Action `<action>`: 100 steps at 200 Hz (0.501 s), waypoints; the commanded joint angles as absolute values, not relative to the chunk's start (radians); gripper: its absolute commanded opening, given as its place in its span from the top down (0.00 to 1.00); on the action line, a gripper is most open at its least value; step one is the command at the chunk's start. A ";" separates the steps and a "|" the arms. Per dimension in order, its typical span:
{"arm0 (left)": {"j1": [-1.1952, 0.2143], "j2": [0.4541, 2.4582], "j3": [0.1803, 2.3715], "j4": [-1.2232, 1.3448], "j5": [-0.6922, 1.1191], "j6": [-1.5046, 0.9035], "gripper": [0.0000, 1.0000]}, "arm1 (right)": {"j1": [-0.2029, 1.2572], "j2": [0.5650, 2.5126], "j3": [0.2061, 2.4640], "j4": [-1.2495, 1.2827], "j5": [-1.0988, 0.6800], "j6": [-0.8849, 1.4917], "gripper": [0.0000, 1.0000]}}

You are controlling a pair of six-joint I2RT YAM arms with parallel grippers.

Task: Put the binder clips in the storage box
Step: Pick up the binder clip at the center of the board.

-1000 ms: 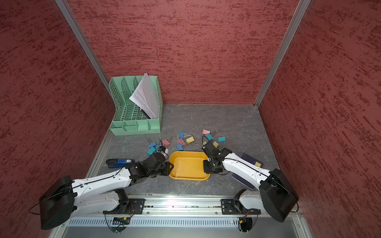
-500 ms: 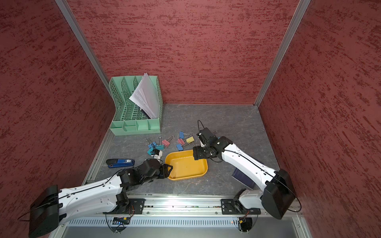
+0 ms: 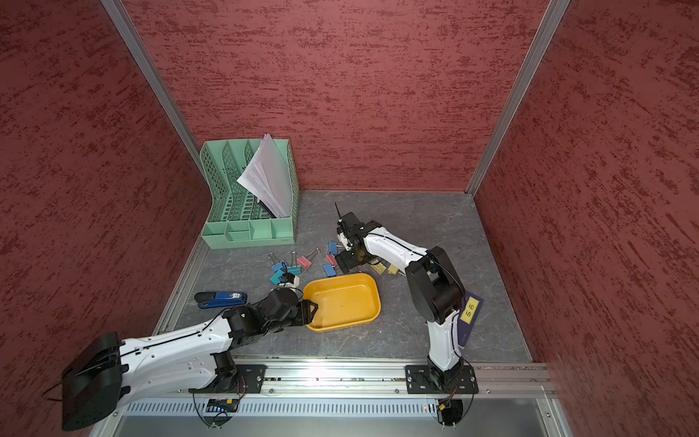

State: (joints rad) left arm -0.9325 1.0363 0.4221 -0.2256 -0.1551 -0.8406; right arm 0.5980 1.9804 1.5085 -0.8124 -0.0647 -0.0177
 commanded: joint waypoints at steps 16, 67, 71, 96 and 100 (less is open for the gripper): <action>-0.875 1.035 0.433 -0.215 -0.121 -0.809 0.33 | 0.585 1.993 1.564 -0.740 -0.060 -0.135 0.09; -0.843 1.040 0.441 -0.217 -0.102 -0.795 0.33 | 0.561 2.064 1.628 -0.736 -0.062 -0.100 0.08; -0.840 1.040 0.442 -0.217 -0.101 -0.793 0.33 | 0.560 2.069 1.633 -0.736 -0.068 -0.097 0.08; -0.831 1.037 0.436 -0.219 -0.095 -0.794 0.33 | 0.551 2.103 1.658 -0.738 -0.074 -0.085 0.08; -0.830 1.037 0.436 -0.219 -0.095 -0.794 0.33 | 0.549 2.107 1.660 -0.737 -0.078 -0.082 0.08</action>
State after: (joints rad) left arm -0.8417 1.0359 0.4221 -0.2241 -0.1066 -0.8120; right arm 0.5617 2.0701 1.6283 -0.7506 -0.0669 -0.1005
